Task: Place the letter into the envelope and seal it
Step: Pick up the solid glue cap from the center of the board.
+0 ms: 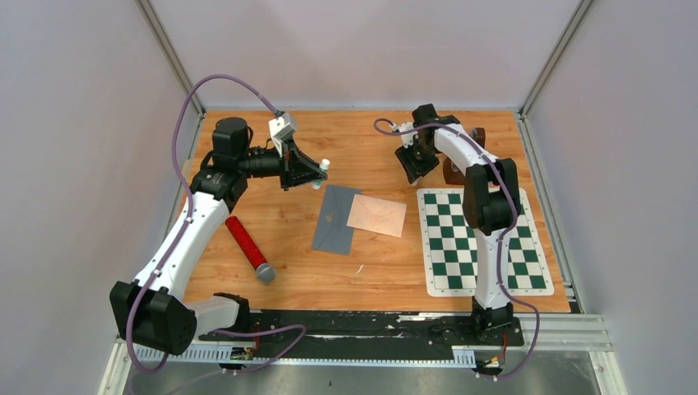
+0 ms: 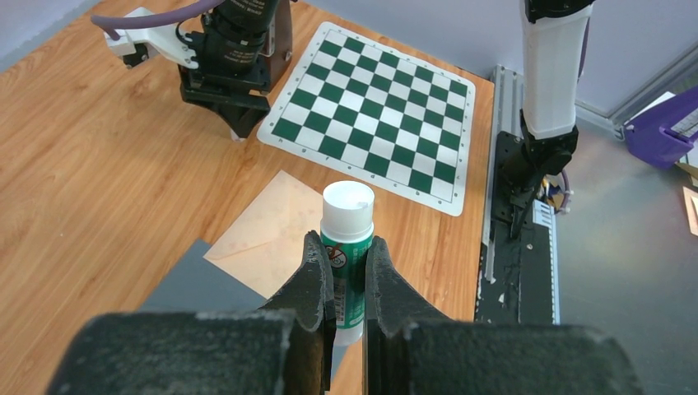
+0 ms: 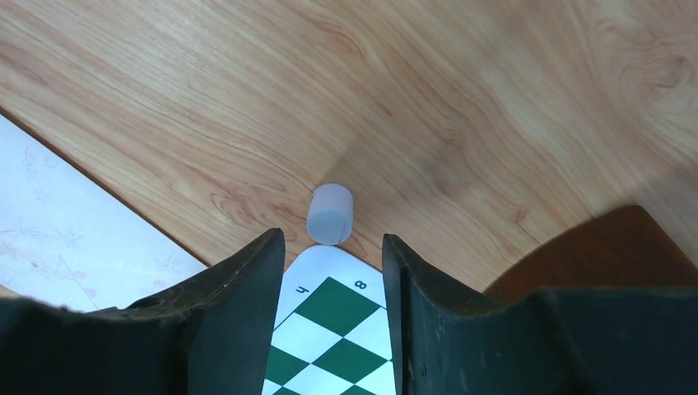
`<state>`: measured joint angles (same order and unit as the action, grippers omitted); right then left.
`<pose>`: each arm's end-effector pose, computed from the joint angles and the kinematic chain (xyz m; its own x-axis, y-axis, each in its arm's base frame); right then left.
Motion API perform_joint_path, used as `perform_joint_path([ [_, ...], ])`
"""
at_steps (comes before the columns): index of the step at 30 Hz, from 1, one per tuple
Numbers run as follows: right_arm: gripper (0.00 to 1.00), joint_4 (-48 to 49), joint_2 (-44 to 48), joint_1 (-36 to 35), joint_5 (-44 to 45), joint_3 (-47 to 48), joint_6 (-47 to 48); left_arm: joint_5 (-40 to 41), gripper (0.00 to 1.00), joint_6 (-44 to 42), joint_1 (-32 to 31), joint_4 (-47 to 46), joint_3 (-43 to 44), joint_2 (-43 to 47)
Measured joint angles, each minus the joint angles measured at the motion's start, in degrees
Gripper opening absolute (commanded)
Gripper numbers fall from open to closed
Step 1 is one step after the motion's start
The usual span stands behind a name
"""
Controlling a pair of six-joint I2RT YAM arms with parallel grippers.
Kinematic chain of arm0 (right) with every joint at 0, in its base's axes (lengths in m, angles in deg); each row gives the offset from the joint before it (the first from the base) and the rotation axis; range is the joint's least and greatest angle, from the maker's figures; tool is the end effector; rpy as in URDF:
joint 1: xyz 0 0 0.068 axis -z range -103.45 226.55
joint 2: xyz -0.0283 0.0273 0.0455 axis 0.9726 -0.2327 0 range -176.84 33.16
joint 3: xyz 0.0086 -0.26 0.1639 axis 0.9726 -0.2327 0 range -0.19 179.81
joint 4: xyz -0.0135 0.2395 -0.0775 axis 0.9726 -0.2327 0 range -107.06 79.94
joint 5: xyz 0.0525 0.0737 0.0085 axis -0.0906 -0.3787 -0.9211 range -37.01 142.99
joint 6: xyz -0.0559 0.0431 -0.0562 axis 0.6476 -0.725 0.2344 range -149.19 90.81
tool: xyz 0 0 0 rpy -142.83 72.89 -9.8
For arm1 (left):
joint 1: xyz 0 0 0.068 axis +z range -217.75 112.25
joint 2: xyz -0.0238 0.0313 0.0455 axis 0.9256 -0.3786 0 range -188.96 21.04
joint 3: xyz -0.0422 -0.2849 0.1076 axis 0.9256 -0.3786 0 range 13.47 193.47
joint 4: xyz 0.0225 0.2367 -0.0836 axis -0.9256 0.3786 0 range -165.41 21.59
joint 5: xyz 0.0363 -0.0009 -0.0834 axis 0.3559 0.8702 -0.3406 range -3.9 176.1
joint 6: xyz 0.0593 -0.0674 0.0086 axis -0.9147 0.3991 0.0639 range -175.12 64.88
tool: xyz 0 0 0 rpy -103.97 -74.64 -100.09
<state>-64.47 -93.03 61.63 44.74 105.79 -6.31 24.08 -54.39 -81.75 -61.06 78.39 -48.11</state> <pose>0.4598 0.1344 0.1823 -0.7451 -0.5967 -0.2980 -0.6308 0.7755 0.0244 0.2332 -0.1315 0.4005 -0.3208 0.0738 -0.9443 0.9217 0.2538 -0.2933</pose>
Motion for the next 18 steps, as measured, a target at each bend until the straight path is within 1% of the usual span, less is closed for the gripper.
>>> perform_joint_path([
  [9, 0.37, -0.11, -2.45, 0.13, -0.85, 1.44, 0.11, 0.63, 0.00, 0.00, 0.00, 0.09, 0.00, 0.00],
  [14, 0.35, -0.24, -3.41, 0.13, -0.83, 2.08, 0.17, 0.68, 0.00, 0.00, 0.00, 0.15, 0.00, 0.00],
  [18, 0.28, -0.24, -3.63, 0.13, -0.83, 2.10, 0.17, 0.72, 0.00, -0.02, 0.00, 0.20, -0.02, -0.02],
])
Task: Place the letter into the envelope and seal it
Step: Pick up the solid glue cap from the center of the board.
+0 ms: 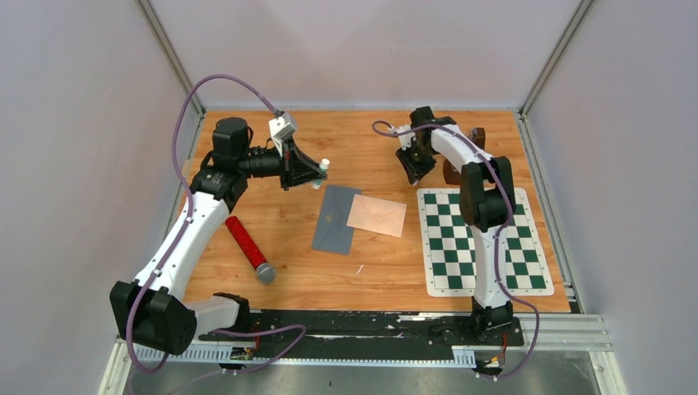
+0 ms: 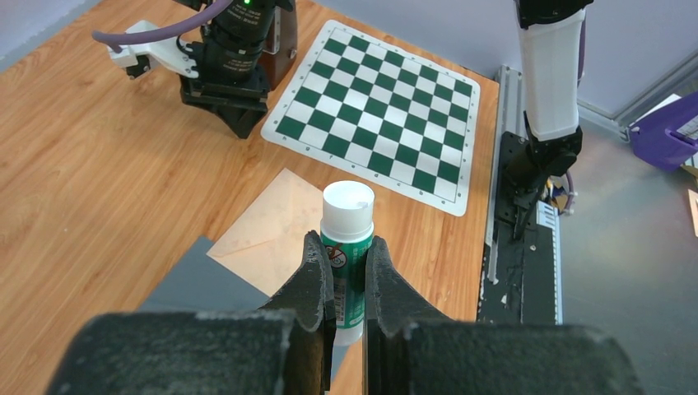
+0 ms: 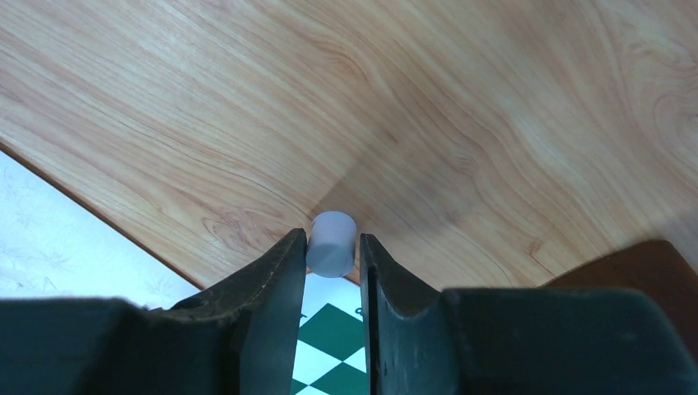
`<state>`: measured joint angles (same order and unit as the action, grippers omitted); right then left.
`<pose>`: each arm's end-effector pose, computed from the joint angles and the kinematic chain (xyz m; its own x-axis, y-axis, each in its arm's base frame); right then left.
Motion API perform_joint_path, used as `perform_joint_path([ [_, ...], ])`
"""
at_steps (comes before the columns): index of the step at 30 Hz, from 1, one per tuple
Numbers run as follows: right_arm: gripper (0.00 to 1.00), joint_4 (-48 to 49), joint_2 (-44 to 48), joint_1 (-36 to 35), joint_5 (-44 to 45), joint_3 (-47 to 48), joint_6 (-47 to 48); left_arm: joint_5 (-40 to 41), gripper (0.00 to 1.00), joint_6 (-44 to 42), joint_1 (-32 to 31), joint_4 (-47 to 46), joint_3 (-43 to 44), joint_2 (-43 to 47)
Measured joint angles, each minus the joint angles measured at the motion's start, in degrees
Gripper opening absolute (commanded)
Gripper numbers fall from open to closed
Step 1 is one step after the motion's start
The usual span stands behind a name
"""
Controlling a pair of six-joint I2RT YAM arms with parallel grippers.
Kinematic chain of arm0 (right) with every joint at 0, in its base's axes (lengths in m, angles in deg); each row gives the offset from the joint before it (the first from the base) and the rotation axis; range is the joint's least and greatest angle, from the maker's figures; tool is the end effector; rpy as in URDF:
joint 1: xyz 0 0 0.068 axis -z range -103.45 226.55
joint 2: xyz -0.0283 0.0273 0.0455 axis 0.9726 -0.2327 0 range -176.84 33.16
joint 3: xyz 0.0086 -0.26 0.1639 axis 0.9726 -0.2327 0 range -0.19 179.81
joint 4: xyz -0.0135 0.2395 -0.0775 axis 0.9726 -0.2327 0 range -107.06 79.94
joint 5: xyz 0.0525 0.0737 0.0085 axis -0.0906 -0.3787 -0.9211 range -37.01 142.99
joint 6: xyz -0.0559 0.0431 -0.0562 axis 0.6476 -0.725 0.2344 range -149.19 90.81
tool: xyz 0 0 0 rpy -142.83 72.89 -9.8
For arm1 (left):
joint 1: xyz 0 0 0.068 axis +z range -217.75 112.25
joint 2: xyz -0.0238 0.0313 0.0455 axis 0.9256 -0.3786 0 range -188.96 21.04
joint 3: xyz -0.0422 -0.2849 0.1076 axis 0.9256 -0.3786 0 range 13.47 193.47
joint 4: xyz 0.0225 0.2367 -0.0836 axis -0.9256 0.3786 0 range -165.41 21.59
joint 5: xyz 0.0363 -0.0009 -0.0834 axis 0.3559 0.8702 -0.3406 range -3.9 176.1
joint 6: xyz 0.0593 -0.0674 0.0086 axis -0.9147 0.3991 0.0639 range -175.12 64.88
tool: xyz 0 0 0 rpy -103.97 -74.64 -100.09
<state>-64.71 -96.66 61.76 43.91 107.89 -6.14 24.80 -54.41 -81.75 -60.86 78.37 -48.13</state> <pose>0.4690 0.1369 0.1631 -0.7520 -0.5984 -0.2765 -0.6329 0.7727 0.0491 0.2341 -0.1313 0.3997 -0.3243 0.0747 -0.9430 0.9178 0.2662 -0.2945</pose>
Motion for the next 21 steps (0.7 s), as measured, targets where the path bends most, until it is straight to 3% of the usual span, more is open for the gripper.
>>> perform_joint_path([
  [5, 0.07, -0.37, -0.17, 0.00, -0.02, 0.07, -0.04, 0.15, 0.00, -0.04, 0.00, 0.11, 0.00, -0.20],
  [8, 0.01, -1.18, -0.07, 0.00, -0.55, 0.11, -0.02, 0.22, 0.00, -0.81, 0.00, 0.74, 0.00, -0.61],
  [12, 0.00, -2.93, 2.03, 0.00, -4.85, -1.49, 0.00, 0.96, 0.00, -6.08, 0.00, 4.15, 0.02, -1.46],
  [21, 0.00, -9.73, 27.69, -0.61, -31.89, -2.36, 2.54, 2.45, 0.00, -33.38, -2.25, 29.83, 7.02, -11.76],
])
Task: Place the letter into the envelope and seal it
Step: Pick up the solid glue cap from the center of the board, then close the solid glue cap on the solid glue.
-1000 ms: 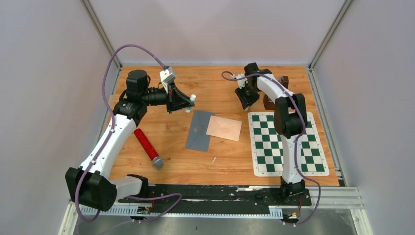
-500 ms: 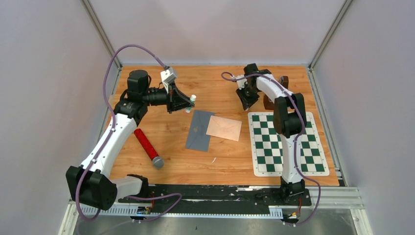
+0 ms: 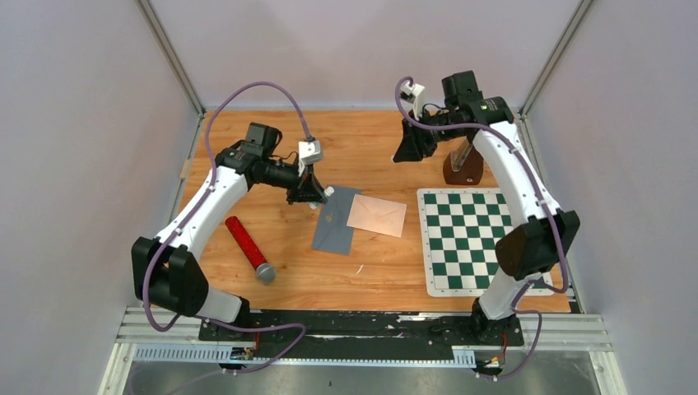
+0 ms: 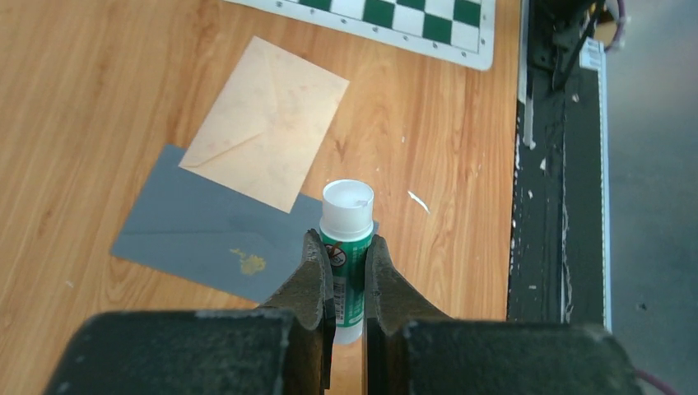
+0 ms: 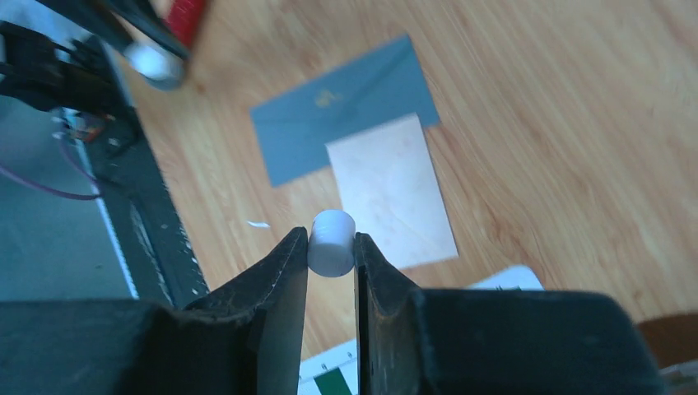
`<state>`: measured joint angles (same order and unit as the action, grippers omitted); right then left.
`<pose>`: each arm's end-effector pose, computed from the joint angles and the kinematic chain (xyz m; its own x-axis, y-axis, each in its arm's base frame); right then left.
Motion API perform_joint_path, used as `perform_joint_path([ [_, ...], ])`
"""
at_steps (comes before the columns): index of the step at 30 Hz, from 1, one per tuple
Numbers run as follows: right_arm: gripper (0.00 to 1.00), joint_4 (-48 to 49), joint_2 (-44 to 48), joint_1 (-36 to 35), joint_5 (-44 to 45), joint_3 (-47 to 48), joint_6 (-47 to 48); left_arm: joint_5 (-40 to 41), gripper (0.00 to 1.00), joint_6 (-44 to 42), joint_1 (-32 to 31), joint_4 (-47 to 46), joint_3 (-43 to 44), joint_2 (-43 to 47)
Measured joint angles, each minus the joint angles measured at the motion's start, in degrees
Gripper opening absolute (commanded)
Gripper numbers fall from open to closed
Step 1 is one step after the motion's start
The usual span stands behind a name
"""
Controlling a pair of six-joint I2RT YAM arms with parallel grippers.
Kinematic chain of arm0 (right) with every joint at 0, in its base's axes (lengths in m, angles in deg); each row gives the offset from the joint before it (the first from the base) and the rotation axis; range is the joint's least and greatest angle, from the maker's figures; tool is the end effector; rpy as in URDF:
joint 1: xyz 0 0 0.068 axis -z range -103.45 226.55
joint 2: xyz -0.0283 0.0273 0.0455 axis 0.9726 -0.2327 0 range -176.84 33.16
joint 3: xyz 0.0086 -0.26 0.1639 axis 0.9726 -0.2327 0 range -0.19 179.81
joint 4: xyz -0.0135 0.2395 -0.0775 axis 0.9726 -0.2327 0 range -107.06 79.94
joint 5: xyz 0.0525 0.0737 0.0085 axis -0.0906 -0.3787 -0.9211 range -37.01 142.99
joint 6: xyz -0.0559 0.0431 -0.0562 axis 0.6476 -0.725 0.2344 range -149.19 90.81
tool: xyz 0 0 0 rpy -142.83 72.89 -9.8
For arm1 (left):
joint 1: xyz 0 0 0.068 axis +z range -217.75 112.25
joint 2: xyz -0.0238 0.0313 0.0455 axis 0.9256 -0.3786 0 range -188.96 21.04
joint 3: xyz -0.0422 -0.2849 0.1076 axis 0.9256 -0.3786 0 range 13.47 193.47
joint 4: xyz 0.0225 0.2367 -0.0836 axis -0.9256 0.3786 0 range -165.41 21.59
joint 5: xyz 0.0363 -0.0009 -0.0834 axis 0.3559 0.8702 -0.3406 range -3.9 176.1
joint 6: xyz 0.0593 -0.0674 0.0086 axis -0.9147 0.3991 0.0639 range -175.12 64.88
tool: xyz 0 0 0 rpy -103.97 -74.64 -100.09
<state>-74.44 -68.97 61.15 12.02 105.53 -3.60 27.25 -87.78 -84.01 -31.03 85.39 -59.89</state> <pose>0.3518 0.1517 0.3634 -0.5392 -0.4868 -0.6872 -0.8225 0.4798 0.3055 0.2526 -0.1456 0.3391 -0.3061 0.3800 -0.8729 0.9503 0.1766 -0.2564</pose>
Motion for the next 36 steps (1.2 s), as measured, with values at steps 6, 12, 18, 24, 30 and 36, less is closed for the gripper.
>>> perform_joint_path([
  [6, 0.00, -0.37, 5.09, -4.79, -9.05, 5.14, -4.94, 3.72, 0.00, -8.35, -5.42, 4.74, 0.63, -1.22],
  [12, 0.00, -1.25, 4.66, -10.36, -12.04, 3.72, -5.60, 4.07, 0.00, -10.32, -7.76, 7.08, 5.97, -4.72],
  [18, 0.00, -1.36, 2.49, -11.56, -12.24, 4.24, -6.27, 4.20, 0.00, -9.53, -8.46, 4.94, 7.13, -5.44],
  [24, 0.00, -1.16, 0.94, -12.68, -9.55, 4.24, -6.71, 5.03, 0.00, -7.78, -10.05, 3.02, 8.20, -5.40],
  [30, 0.00, 0.20, 0.96, -14.25, -8.04, 4.26, -7.67, 5.05, 0.00, -4.92, -10.38, 0.79, 9.38, -5.33],
  [36, 0.00, 1.18, 0.96, -14.80, -7.15, 4.26, -8.37, 4.92, 0.00, -1.14, -10.38, -1.49, 9.38, -5.33],
])
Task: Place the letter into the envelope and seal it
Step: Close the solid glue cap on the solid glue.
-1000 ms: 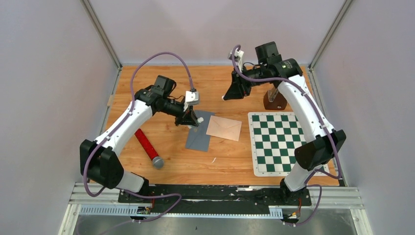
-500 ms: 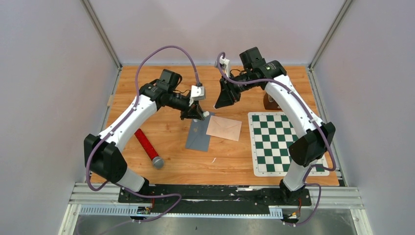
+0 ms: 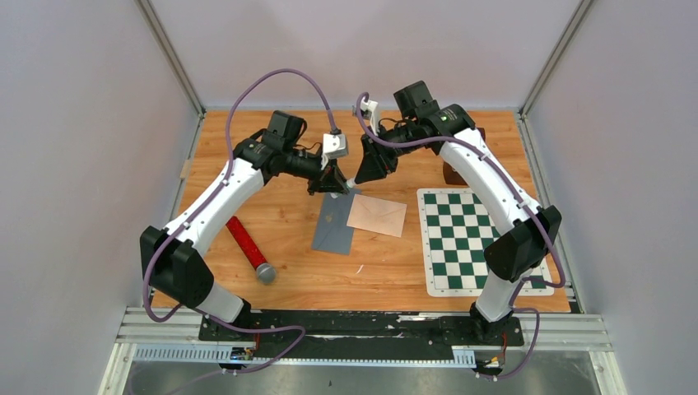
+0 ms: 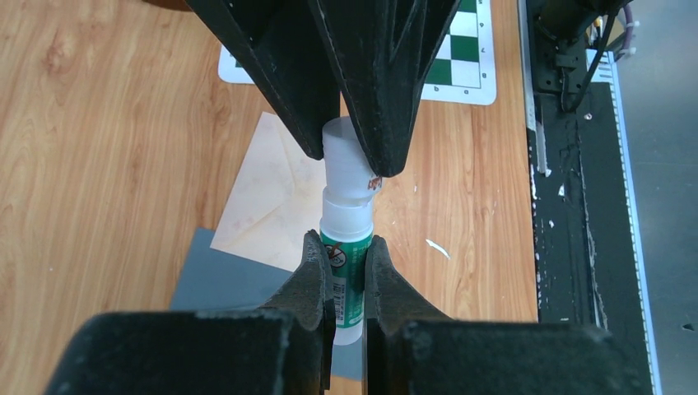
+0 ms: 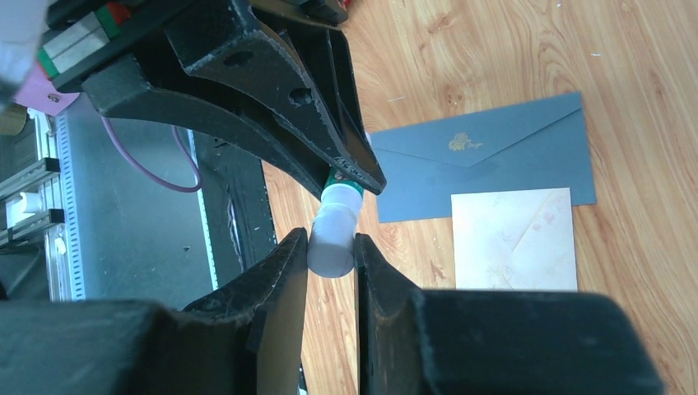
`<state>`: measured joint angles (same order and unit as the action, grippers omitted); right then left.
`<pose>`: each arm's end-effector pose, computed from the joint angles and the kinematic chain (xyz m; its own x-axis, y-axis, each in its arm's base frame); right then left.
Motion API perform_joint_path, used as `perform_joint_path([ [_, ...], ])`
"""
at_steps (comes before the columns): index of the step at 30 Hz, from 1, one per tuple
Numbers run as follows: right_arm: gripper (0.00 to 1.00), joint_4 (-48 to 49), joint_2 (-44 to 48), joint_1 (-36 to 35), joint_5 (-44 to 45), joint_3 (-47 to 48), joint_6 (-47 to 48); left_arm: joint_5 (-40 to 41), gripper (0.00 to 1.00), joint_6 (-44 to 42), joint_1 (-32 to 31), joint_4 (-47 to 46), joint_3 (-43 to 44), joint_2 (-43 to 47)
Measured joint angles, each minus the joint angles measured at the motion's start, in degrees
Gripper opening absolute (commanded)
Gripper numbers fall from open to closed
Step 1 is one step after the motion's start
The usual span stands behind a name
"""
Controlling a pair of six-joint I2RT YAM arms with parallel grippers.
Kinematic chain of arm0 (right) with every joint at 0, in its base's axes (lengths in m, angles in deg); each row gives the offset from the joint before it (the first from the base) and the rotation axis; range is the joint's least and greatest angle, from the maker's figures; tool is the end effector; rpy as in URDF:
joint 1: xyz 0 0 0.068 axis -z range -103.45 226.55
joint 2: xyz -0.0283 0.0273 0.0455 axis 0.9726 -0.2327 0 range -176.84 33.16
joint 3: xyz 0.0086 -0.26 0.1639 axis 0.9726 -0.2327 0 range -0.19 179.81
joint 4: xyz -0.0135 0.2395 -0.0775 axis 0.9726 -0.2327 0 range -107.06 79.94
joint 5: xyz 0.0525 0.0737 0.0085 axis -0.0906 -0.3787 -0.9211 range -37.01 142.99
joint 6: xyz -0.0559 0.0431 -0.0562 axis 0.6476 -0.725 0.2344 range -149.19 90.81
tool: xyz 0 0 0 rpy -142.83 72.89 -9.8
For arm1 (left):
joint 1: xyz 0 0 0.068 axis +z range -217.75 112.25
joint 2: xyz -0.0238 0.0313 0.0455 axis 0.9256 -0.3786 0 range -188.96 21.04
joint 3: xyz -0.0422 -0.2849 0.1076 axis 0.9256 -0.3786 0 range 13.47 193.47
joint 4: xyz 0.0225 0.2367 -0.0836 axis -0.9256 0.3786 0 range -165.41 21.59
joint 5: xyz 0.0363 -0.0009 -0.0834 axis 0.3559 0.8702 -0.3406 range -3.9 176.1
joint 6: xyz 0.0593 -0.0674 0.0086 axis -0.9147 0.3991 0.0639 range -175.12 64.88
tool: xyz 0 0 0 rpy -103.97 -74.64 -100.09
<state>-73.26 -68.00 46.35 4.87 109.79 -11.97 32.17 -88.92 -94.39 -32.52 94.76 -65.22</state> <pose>0.2942 0.2406 0.3990 -0.4608 -0.4968 -0.7354 -0.8867 0.2218 0.4058 0.2579 -0.2023 0.3620 -0.1342 0.4336 -0.8910 0.9909 0.0504 -0.1247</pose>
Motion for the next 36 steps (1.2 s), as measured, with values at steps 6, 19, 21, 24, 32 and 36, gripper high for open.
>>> perform_joint_path([
  [6, 0.00, 0.15, 0.00, -0.17, 0.79, 0.00, -0.26, -0.20, 0.00, 2.29, 0.02, -1.09, 0.33, -0.02],
  [19, 0.00, 1.22, -0.04, -0.15, 1.05, 0.66, -1.18, -1.22, 0.00, 5.05, 0.04, -1.66, 0.63, -0.13],
  [21, 0.00, 1.38, -0.13, -0.15, 1.01, 0.98, -1.27, -1.53, 0.00, 5.49, 0.04, -2.10, 0.63, -0.33],
  [24, 0.00, 0.96, -0.81, -0.13, 0.87, 1.66, -1.20, -1.70, 0.00, 5.92, 0.04, -2.29, 0.63, -0.68],
  [32, 0.00, -0.55, -3.76, 0.07, 0.76, 3.80, -0.11, -0.33, 0.00, 6.05, 0.11, -1.60, 0.87, -2.03],
  [36, 0.00, -1.51, -3.76, 0.04, 0.85, 4.09, 1.05, 0.11, 0.00, 5.70, 0.09, -1.40, 1.16, -2.03],
])
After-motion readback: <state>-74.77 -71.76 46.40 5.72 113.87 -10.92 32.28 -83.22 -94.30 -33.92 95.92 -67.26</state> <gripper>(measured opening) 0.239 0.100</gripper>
